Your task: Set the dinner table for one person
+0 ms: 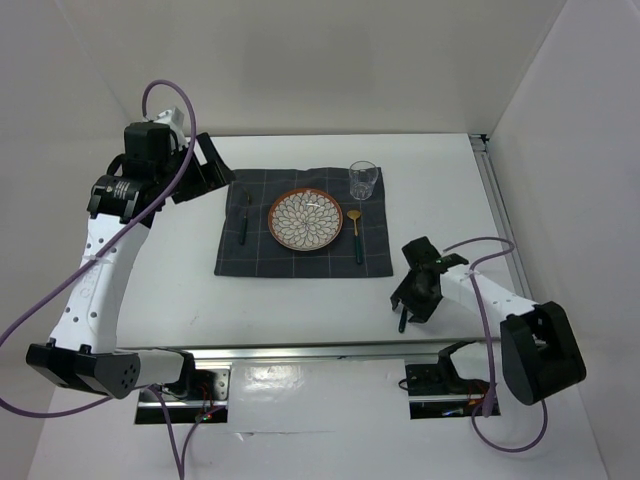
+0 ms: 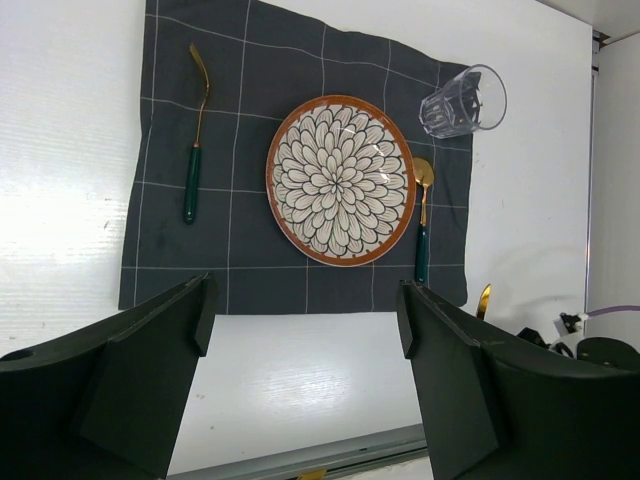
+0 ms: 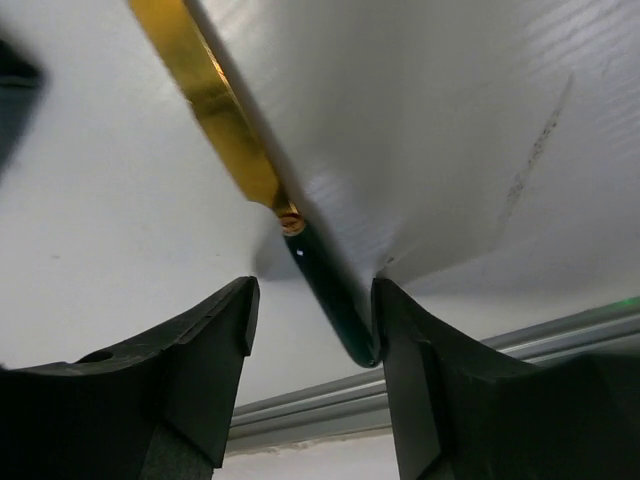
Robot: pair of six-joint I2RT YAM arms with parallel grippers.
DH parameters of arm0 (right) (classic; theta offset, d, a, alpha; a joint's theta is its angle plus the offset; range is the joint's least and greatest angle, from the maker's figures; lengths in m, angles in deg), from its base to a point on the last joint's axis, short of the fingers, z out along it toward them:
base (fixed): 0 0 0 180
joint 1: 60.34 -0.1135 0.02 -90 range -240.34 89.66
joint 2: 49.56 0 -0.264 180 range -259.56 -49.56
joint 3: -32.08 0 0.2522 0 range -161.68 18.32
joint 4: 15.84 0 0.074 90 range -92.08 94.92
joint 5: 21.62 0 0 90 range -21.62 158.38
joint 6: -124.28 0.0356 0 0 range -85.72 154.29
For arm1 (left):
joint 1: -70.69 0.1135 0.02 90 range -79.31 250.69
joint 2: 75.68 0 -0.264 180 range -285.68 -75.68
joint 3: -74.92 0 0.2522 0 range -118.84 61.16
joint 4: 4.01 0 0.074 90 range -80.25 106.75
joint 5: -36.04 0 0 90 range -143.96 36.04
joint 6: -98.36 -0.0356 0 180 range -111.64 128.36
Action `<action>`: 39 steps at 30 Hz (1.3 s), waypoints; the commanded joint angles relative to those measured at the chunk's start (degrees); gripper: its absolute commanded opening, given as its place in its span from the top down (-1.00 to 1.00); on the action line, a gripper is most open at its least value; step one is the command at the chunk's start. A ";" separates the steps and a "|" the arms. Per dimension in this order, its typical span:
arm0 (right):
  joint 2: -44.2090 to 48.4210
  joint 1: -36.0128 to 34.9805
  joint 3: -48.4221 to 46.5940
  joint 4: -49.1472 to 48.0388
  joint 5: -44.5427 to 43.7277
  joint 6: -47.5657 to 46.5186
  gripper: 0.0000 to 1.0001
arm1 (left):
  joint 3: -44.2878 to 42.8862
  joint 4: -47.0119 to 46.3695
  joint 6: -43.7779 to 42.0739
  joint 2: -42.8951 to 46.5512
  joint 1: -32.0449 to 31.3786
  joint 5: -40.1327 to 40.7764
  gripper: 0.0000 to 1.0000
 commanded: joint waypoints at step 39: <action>-38.89 -4.68 -42.37 -8.08 -3.60 -30.25 0.15 | 0.91 -1.08 -0.47 2.65 0.28 0.50 -0.80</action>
